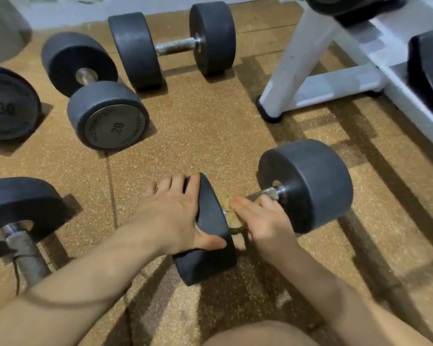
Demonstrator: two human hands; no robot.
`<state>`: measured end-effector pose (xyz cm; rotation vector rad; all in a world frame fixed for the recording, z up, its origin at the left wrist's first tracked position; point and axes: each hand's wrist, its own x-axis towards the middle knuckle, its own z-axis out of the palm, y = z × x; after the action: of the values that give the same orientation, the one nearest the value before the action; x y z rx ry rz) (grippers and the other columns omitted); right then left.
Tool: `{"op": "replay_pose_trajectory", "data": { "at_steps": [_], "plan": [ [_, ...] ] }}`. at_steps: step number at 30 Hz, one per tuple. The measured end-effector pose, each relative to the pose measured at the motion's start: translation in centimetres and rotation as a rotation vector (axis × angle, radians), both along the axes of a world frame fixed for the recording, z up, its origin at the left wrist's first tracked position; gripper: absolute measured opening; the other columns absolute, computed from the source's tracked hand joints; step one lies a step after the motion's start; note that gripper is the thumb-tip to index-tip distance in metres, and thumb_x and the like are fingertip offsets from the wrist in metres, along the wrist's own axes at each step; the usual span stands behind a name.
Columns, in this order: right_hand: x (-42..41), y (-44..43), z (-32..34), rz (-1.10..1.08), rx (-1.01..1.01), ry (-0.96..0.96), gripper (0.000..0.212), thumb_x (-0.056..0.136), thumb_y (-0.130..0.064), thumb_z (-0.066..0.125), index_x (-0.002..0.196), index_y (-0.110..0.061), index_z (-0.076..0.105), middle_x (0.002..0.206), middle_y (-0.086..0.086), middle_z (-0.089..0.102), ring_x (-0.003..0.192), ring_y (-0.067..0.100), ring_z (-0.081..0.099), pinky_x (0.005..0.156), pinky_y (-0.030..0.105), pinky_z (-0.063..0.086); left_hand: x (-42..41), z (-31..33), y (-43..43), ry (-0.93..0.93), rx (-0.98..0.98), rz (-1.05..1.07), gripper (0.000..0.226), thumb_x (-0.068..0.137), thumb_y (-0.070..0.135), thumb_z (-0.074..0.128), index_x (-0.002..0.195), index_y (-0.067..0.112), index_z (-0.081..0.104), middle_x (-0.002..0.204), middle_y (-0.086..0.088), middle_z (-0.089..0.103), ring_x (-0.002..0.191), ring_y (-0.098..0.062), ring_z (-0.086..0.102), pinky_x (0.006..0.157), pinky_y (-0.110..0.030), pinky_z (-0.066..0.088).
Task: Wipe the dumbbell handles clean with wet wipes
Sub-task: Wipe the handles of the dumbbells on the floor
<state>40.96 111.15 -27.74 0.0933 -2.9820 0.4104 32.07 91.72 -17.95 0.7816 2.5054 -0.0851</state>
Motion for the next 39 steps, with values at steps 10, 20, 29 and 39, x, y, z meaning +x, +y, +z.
{"op": "replay_pose_trajectory", "data": {
  "at_steps": [10,20,29,39],
  "plan": [
    [-1.0,-2.8,1.9,0.172,-0.040,0.079,0.030,0.074,-0.006,0.069,0.104,-0.010,0.070,0.106,0.003,0.070,0.095,0.012,0.046,0.078,0.023,0.034,-1.4,0.8,-1.0,-0.050,0.141,-0.021,0.120,0.052,0.096,0.036,0.146,0.023,0.022,0.135,0.002,0.045,0.127,-0.022,0.043,0.102,-0.044,0.038],
    [0.5,-0.3,1.6,-0.129,-0.051,0.028,0.009,0.080,-0.010,0.063,0.086,-0.014,0.068,0.080,-0.001,0.064,0.077,0.021,0.046,0.061,0.034,0.046,0.8,2.3,0.0,0.071,0.038,-0.123,0.092,0.058,0.093,0.046,0.119,0.027,0.031,0.105,0.006,0.034,0.111,-0.019,0.039,0.093,-0.042,0.032],
    [1.9,-1.3,2.0,0.017,-0.024,-0.218,0.060,0.080,-0.033,0.058,0.136,-0.018,0.043,0.147,-0.003,0.039,0.134,0.019,0.032,0.098,0.040,0.031,2.7,1.5,0.5,0.048,0.074,-0.148,0.092,0.056,0.091,0.052,0.120,0.032,0.023,0.120,0.005,0.031,0.121,-0.018,0.031,0.103,-0.046,0.032],
    [5.8,1.1,2.1,-0.244,-0.004,-0.021,0.038,0.084,-0.009,0.060,0.119,-0.023,0.066,0.116,-0.009,0.067,0.109,0.018,0.057,0.083,0.035,0.049,4.9,0.8,0.7,-0.005,0.117,-0.181,0.097,0.049,0.092,0.055,0.113,0.028,0.020,0.135,-0.002,0.035,0.127,-0.025,0.039,0.113,-0.046,0.025]
  ]
}}
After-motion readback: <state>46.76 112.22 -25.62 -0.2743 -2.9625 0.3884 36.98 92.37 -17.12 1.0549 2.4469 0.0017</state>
